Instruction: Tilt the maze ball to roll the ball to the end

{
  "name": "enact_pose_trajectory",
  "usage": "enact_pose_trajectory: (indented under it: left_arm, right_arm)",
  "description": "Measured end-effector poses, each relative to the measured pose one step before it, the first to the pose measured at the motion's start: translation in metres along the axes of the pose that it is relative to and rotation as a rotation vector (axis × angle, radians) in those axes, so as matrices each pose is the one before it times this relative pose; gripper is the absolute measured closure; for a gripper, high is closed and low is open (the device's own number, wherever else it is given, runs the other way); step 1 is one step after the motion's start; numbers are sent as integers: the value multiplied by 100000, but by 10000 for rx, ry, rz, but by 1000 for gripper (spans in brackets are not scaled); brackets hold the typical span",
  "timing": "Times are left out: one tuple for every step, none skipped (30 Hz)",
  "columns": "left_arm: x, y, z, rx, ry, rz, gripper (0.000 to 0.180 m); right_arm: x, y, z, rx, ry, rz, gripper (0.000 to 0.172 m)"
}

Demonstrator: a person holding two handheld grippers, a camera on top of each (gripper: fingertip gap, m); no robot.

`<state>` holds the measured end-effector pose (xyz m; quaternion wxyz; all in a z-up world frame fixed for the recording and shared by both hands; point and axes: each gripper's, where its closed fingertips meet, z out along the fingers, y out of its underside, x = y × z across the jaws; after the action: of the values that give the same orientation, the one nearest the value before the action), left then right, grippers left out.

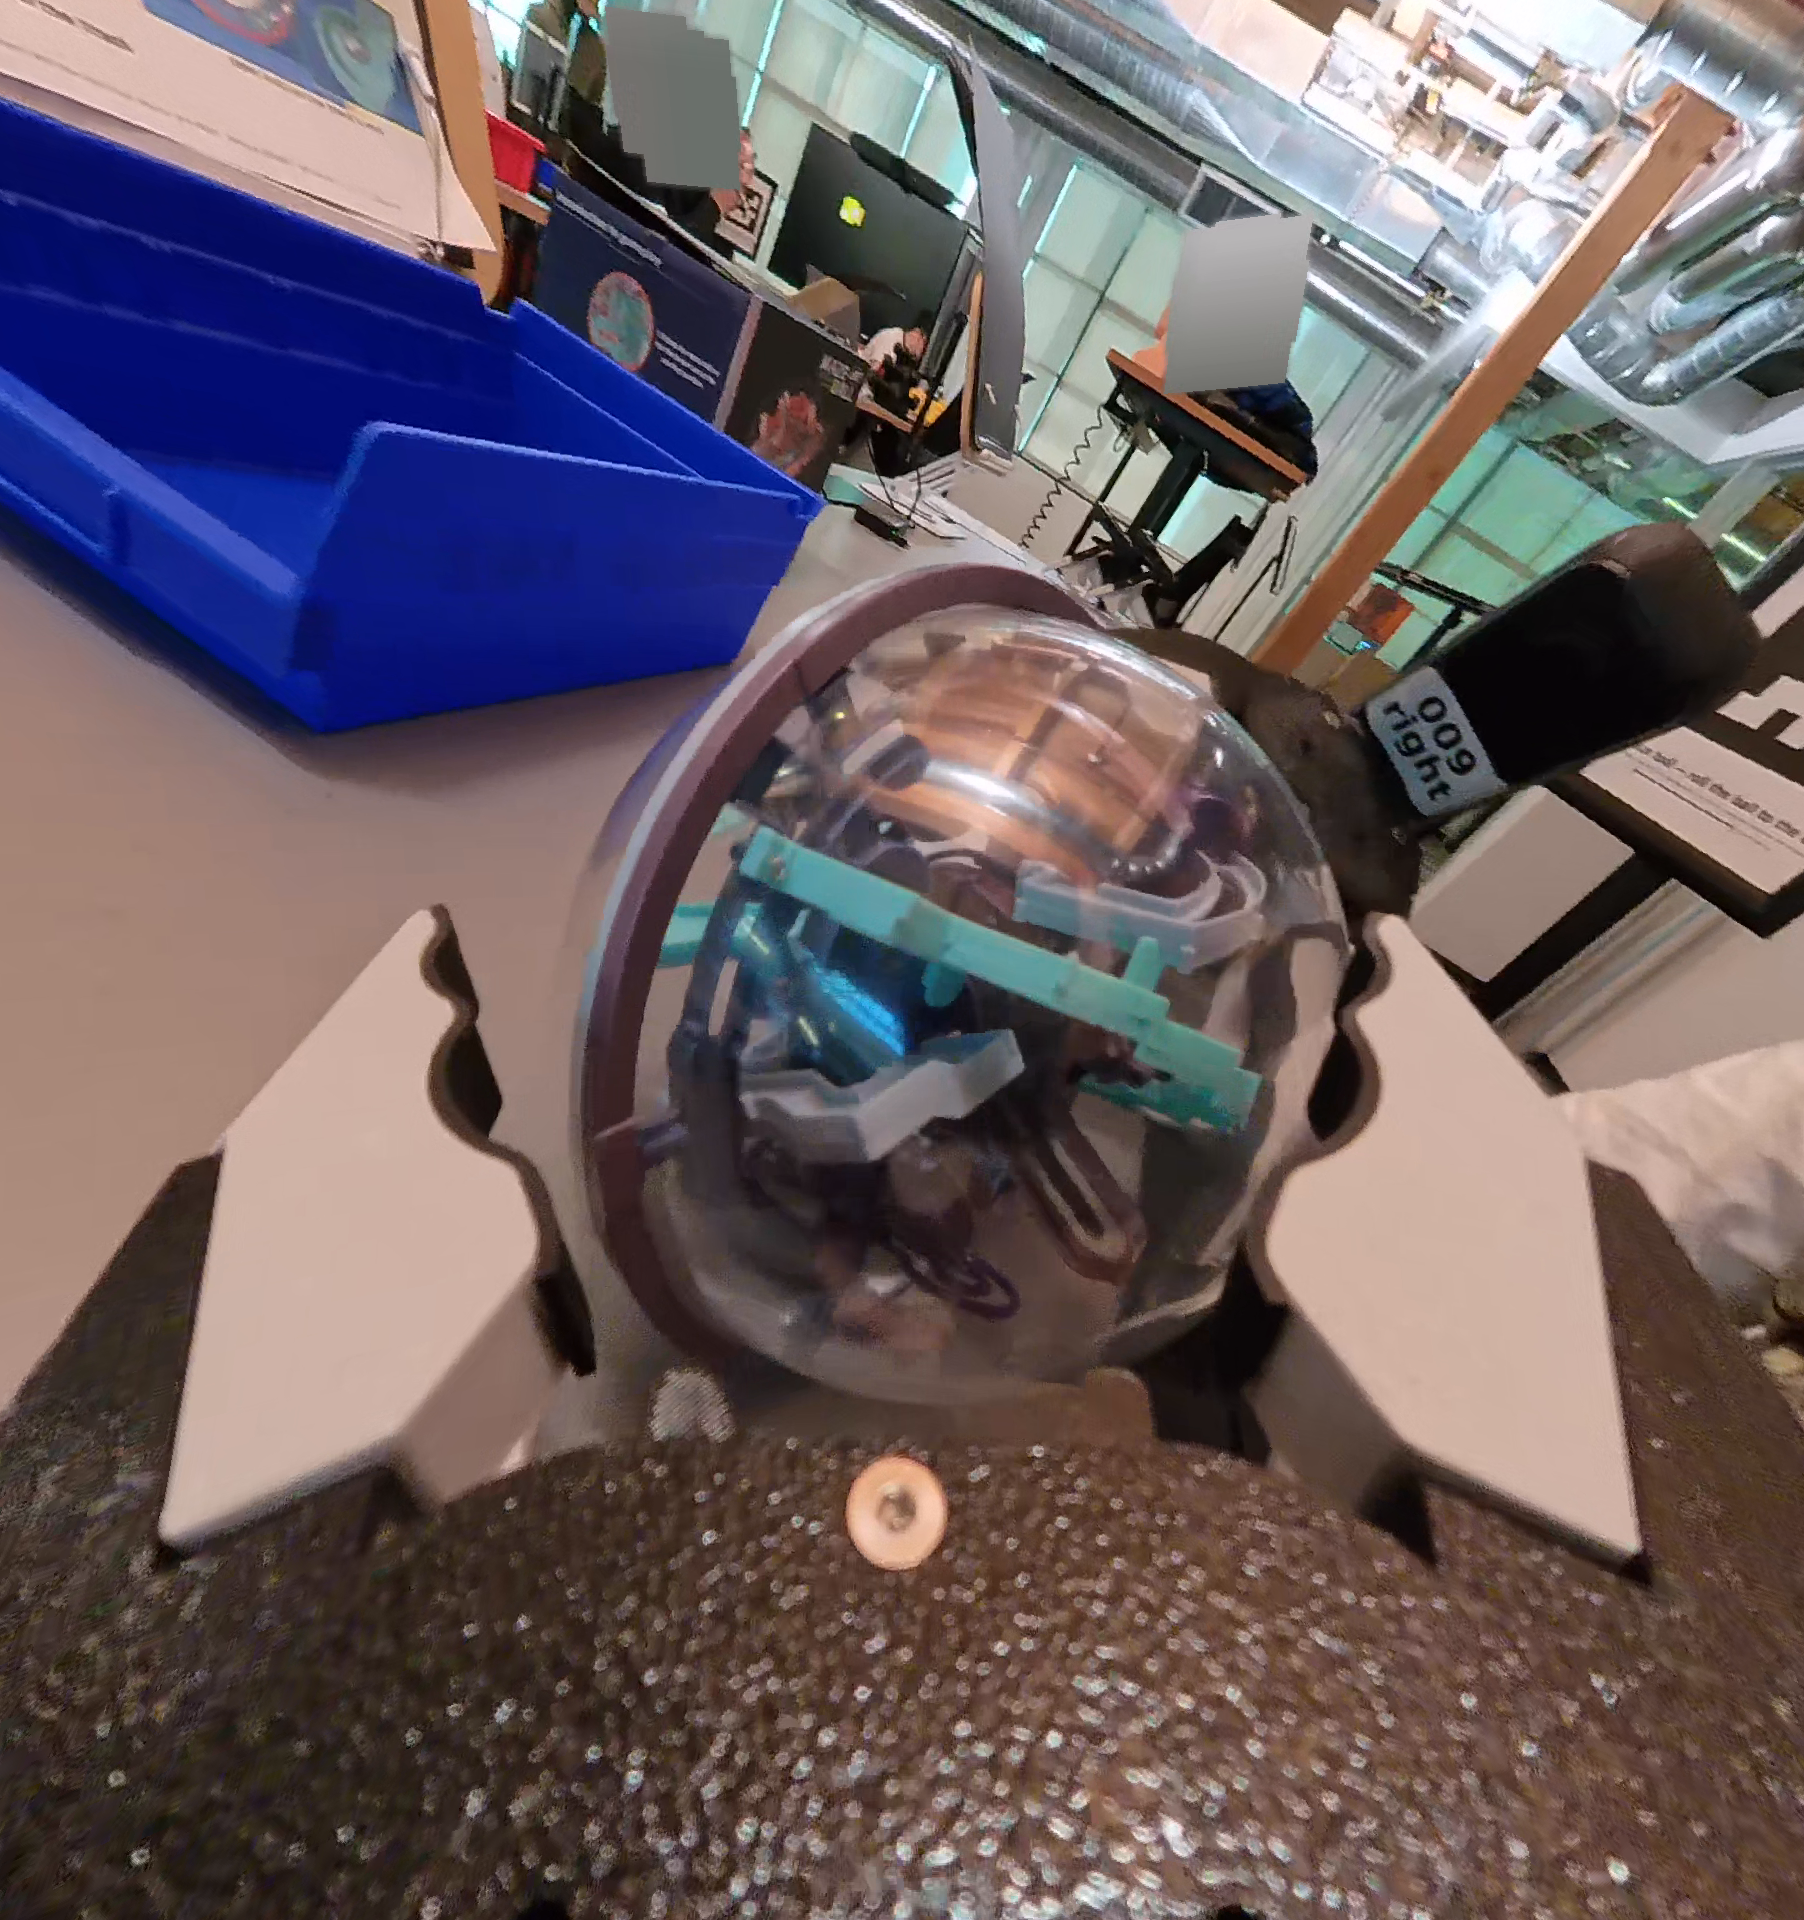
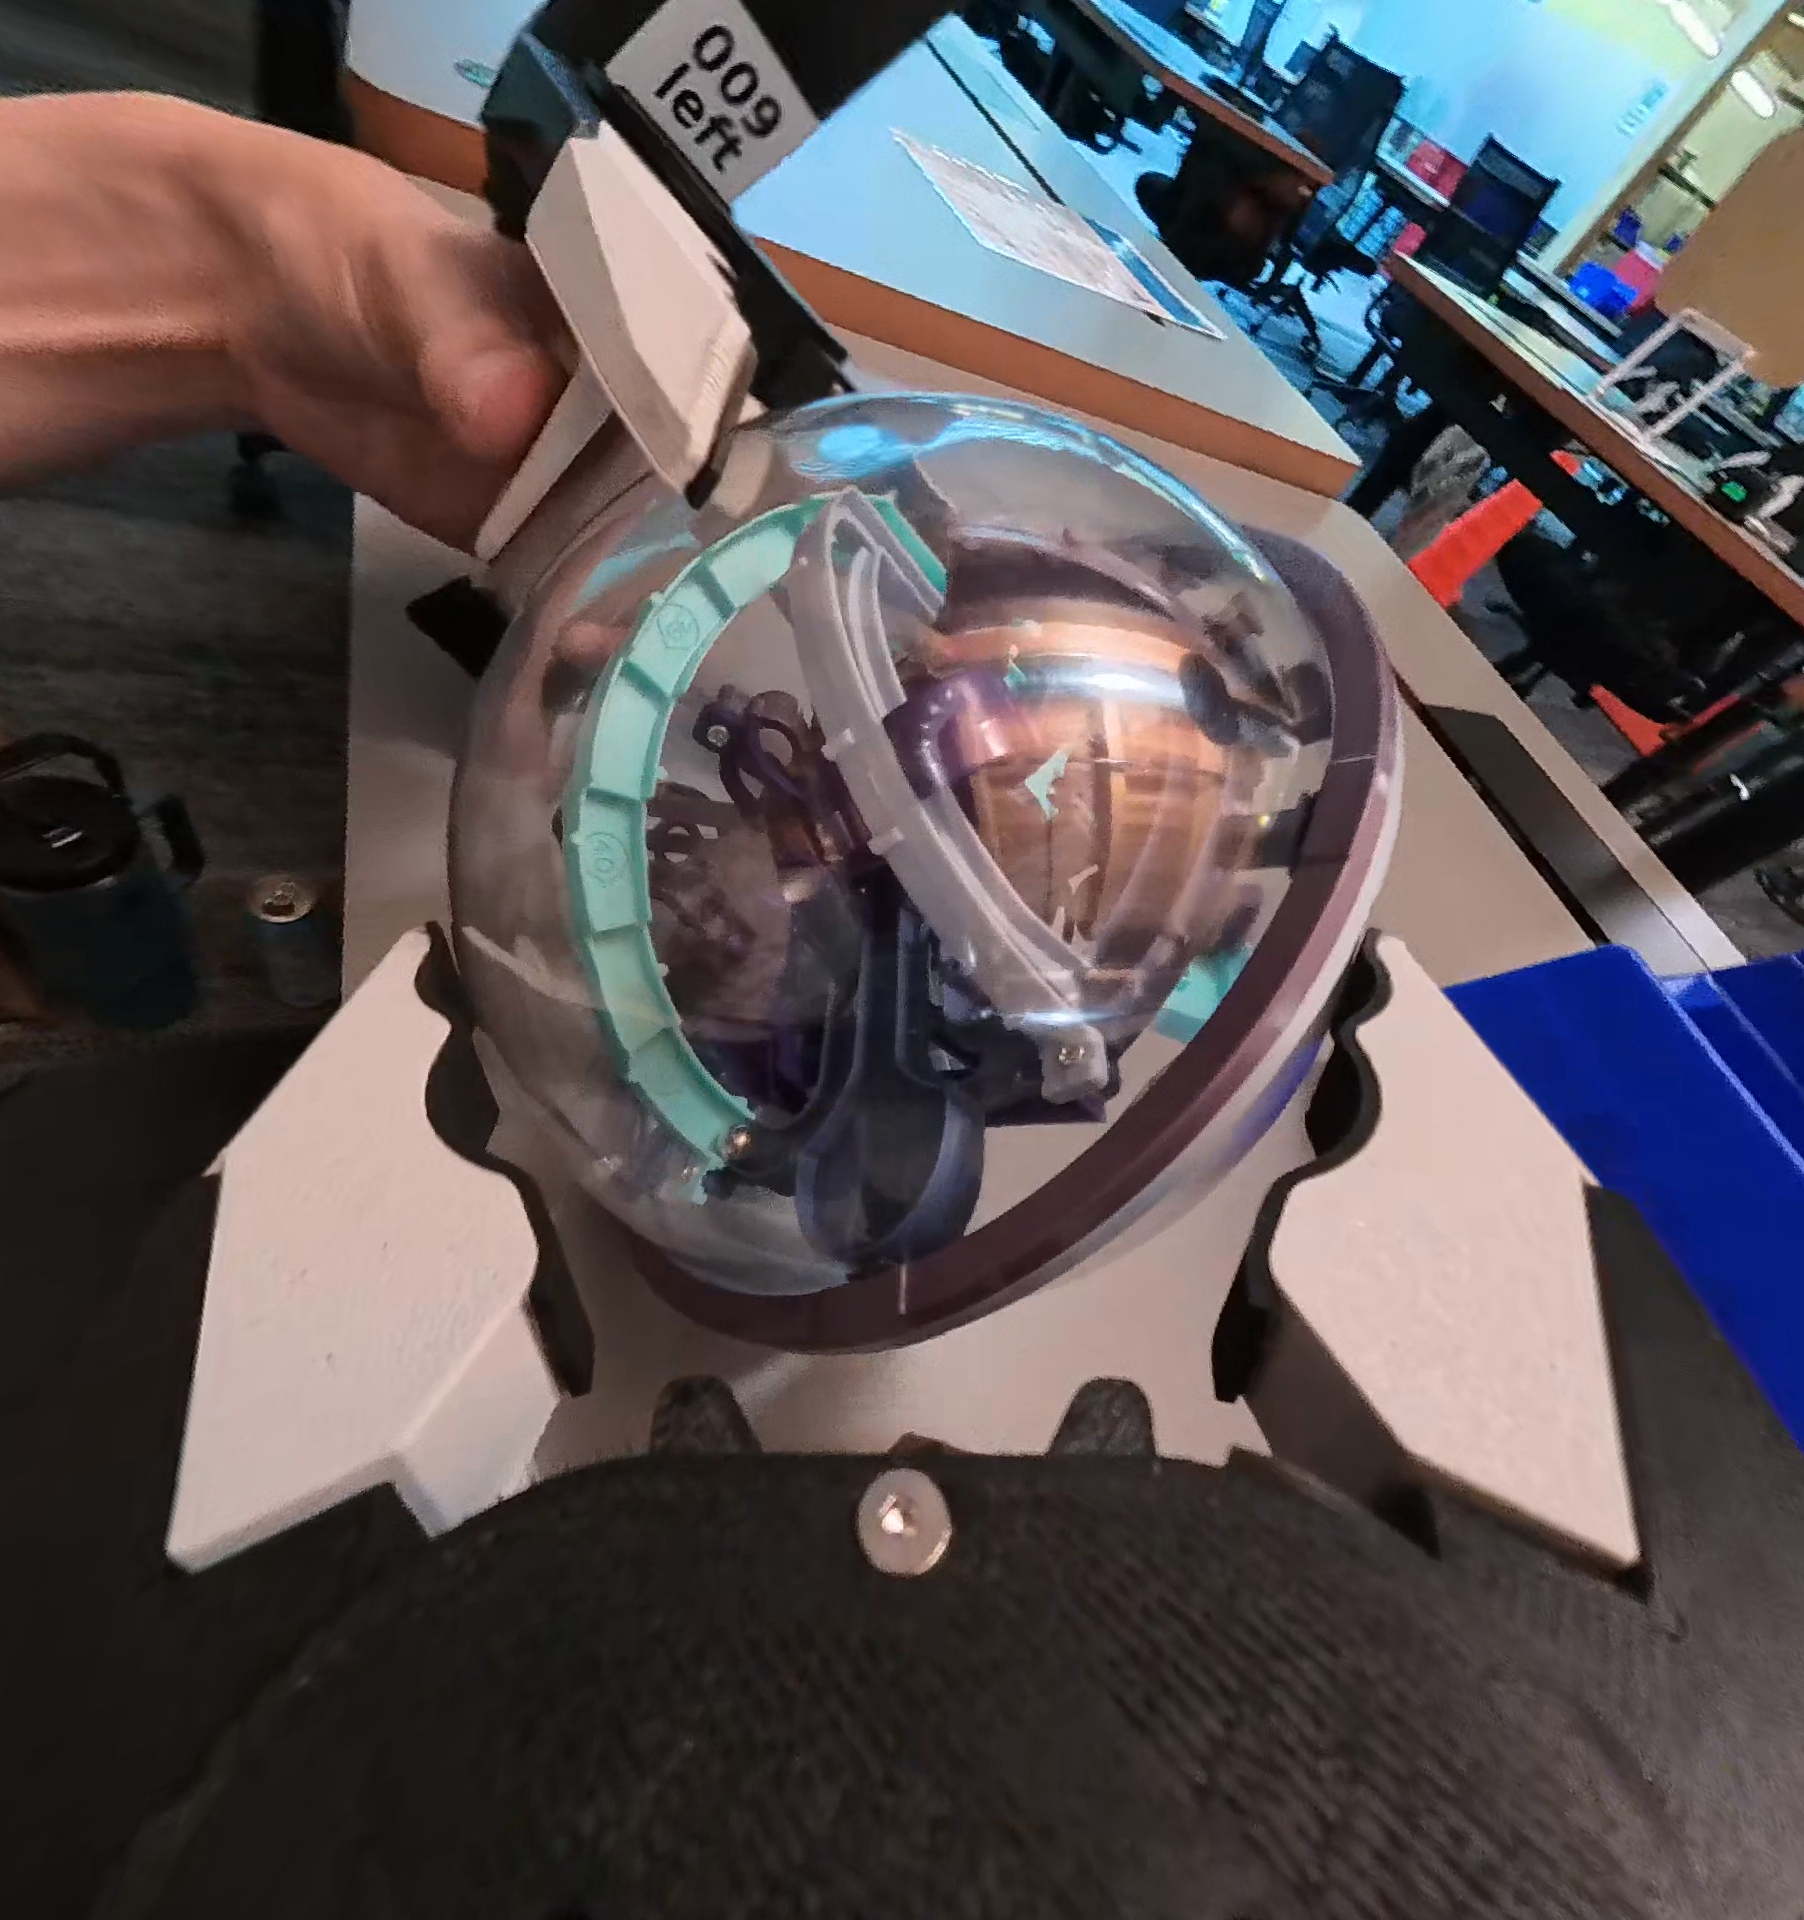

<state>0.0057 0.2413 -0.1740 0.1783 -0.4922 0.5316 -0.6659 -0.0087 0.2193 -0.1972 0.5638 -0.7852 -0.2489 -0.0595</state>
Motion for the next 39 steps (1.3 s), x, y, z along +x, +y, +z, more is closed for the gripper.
enact_pose_trajectory:
  left_arm:
    - [-195,-177,-53,58,-163,16,25]
    - [-134,-171,-59,65,-114,7,26]
    - [-3,-107,-59,49,-18,-30,28]
    - [18,-27,-30,20,23,-106,30]
    - [-11,48,-2,-26,33,-182,32]
    - [138,128,45,-67,132,-201,34]
    - [229,144,76,-82,184,-199,38]
    - [166,171,110,-99,138,-182,40]
    - [52,247,128,-145,38,-133,38]
    - [99,164,124,-108,47,-42,38]
    - [89,60,80,-45,17,44,37]
    - [69,-40,37,18,-3,103,37]
    - [57,-85,23,46,3,113,37]
    - [53,-80,-25,47,18,79,37]
    - [16,-50,-48,28,35,12,37]
    - [-14,25,-92,-4,49,-37,37]
    - [-40,27,-123,-22,66,-47,37]
    - [-38,49,-156,-27,75,-53,37]
    - [-48,29,-136,4,68,-49,37]
    - [-75,-6,-87,22,40,-84,37]
    - [-110,-45,-24,19,-14,-121,37]
    - [-56,-32,10,3,-7,-66,37]
    - [63,16,35,-7,37,75,37]
    - [151,60,32,-36,44,149,37]
    - [168,121,38,-87,39,131,37]
    - [153,135,56,-100,36,93,37]
    - [110,86,50,-78,20,58,37]
    - [28,28,73,-31,-8,4,37]
    - [22,33,87,-16,1,-17,36]
    - [34,60,81,-29,21,-27,36]
    - [31,79,79,-36,26,-45,36]
    - [-22,80,43,-27,4,-95,36]
    - [-60,50,9,-9,-2,-95,35]
    - [-81,8,-33,23,-5,-75,35]
    - [-41,-100,-106,82,24,11,35]
    - [-18,-129,-68,97,23,-10,35]
    - [5,-153,-23,90,13,29,35]
    - [-17,-242,40,147,-17,62,35]
    - [-13,-283,87,186,-43,93,35]
  right_arm:
    - [98,37,-28,-20,191,214,15]
    - [99,16,-18,1,201,210,15]
    - [69,15,-14,-2,209,180,15]
    - [74,15,-16,-30,211,177,15]
    - [45,35,-21,-60,181,143,15]
    - [35,58,-26,-103,133,86,15]
    - [11,77,-23,-142,107,59,15]
    - [-1,124,-35,-164,99,48,15]
    - [-29,158,-28,-180,102,41,15]
    - [-47,149,-30,-156,120,40,15]
    - [-36,126,-42,-129,140,69,15]
    - [-49,103,-13,-104,146,123,15]
    - [-72,55,-7,-81,135,141,15]
    - [-103,17,12,-51,102,131,15]
    - [-88,-49,16,12,46,50,15]
    - [-51,-108,4,84,-32,-97,16]
    - [-46,-68,-22,106,-125,-217,18]
    - [-39,-26,-107,118,-184,-364,20]
    - [-12,-86,-255,170,-192,-488,22]
    - [-100,-200,-357,190,-305,-531,24]
    - [-82,-523,-385,361,-327,-569,24]
    - [118,-716,-426,466,-214,-602,21]
    - [345,-394,-415,210,-150,-336,16]
    - [629,-68,-334,-3,-88,65,15]
    - [555,-62,-248,48,-178,115,15]
    - [463,-109,-148,144,-259,64,15]
    - [244,-58,9,128,-400,177,15]
    - [-306,97,194,43,-696,292,15]
    - [-618,184,347,8,-812,116,15]
    - [-516,331,485,-69,-613,-124,17]
    - [-433,509,569,-189,-446,-229,17]
    - [124,270,518,-102,-7,-344,17]
    - [242,155,395,-58,148,-300,16]
    - [80,41,265,-10,104,-95,16]
    - [13,-91,104,72,87,129,15]
    - [-29,-34,78,21,125,166,15]
    - [-28,36,59,-40,178,189,14]
    - [-4,122,53,-117,222,245,14]
    - [20,178,21,-171,253,257,14]
